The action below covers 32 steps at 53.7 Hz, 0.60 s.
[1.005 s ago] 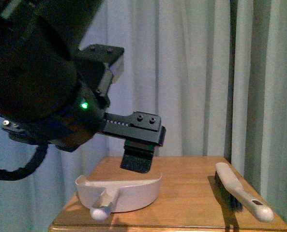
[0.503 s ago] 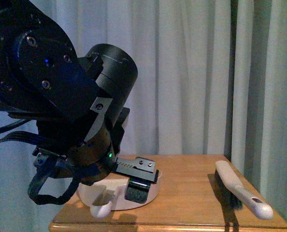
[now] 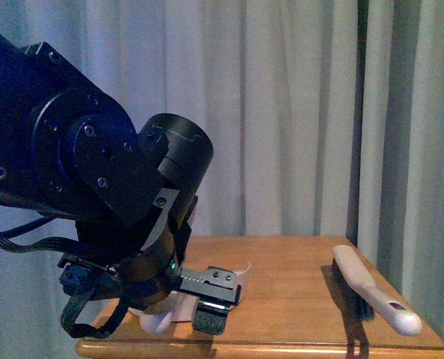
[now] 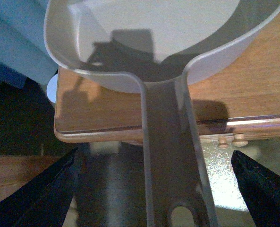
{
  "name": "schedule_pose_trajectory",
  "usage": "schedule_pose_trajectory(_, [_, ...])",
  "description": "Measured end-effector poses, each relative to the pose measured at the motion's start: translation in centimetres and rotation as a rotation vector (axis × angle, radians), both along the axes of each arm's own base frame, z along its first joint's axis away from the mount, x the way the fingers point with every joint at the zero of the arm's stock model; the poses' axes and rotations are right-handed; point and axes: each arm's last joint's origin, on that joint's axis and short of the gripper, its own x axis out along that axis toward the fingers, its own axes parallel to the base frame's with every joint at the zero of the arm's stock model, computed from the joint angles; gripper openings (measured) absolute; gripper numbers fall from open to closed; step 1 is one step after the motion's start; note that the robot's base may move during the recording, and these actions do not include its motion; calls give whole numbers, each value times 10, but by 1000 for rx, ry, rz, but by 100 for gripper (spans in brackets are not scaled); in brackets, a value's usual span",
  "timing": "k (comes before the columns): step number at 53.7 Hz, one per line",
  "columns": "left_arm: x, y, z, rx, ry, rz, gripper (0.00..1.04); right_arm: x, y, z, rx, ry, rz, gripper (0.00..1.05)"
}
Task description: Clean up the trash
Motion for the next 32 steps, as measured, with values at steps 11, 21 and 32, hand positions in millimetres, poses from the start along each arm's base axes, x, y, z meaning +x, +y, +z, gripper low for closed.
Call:
schedule_pose_trajectory(11, [3, -1, -7, 0, 15, -2, 97, 0, 0, 0, 0, 0, 0, 97])
schedule_pose_trajectory(21, [4, -2, -9, 2, 17, -3, 97, 0, 0, 0, 0, 0, 0, 97])
schedule_pose_trajectory(32, [4, -3, -9, 9, 9, -17, 71, 0, 0, 0, 0, 0, 0, 97])
